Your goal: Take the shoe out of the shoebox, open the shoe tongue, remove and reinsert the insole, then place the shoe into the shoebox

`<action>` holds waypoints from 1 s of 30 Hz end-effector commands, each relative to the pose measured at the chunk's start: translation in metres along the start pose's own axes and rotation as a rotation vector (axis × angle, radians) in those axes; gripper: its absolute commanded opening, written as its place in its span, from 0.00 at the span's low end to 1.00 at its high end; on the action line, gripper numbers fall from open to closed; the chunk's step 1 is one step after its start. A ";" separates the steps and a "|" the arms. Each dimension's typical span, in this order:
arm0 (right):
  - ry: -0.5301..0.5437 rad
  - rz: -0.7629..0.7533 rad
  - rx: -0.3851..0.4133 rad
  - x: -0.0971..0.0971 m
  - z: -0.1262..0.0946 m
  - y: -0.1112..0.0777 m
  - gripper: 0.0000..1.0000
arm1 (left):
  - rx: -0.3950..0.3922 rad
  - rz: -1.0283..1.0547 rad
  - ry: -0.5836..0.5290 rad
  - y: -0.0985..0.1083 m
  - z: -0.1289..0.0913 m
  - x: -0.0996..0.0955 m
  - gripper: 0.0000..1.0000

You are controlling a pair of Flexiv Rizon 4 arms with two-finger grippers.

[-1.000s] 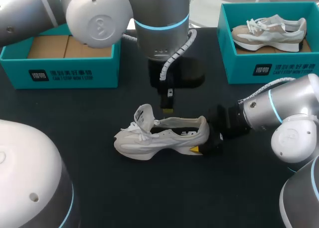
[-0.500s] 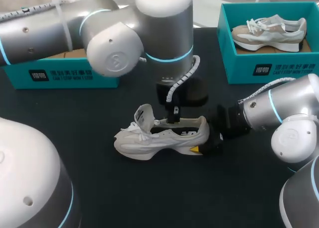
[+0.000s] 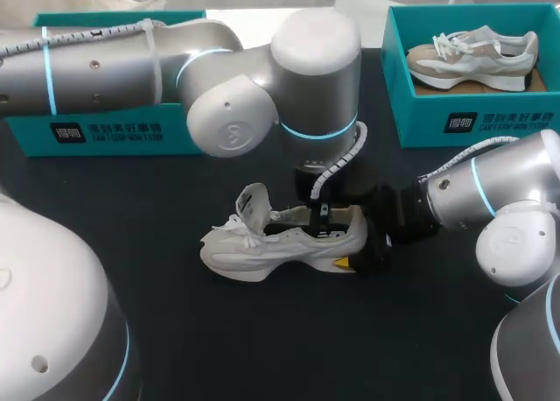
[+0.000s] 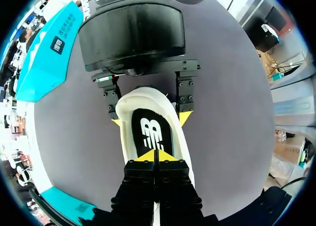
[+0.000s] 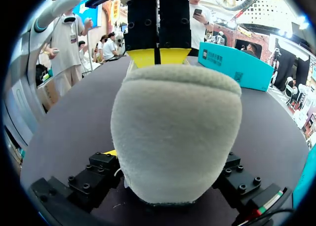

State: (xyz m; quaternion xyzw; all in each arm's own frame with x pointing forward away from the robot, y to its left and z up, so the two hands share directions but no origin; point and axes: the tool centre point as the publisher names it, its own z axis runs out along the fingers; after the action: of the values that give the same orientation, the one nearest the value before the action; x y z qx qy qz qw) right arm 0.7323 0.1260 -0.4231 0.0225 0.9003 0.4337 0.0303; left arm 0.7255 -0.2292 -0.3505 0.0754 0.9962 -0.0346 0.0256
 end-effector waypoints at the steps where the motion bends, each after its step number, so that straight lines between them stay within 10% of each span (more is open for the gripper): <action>1: 0.000 0.000 0.005 0.000 0.001 -0.002 0.00 | 0.007 0.004 0.005 -0.001 0.014 0.002 0.00; 11: 0.000 0.000 0.005 0.000 0.001 -0.002 0.00 | 0.019 -0.005 0.031 0.012 0.023 0.024 0.00; 14: 0.000 0.000 0.005 0.000 0.001 -0.002 0.00 | 0.030 -0.006 0.041 0.014 0.023 0.028 0.26; 30: 0.000 0.000 0.005 0.000 0.001 -0.002 0.00 | 0.017 -0.004 -0.001 0.020 0.046 0.026 0.47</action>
State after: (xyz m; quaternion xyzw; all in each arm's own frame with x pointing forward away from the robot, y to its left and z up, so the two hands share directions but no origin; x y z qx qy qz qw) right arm 0.7319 0.1260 -0.4233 0.0221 0.9004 0.4335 0.0304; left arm 0.7099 -0.2068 -0.3888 0.0741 0.9961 -0.0434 0.0189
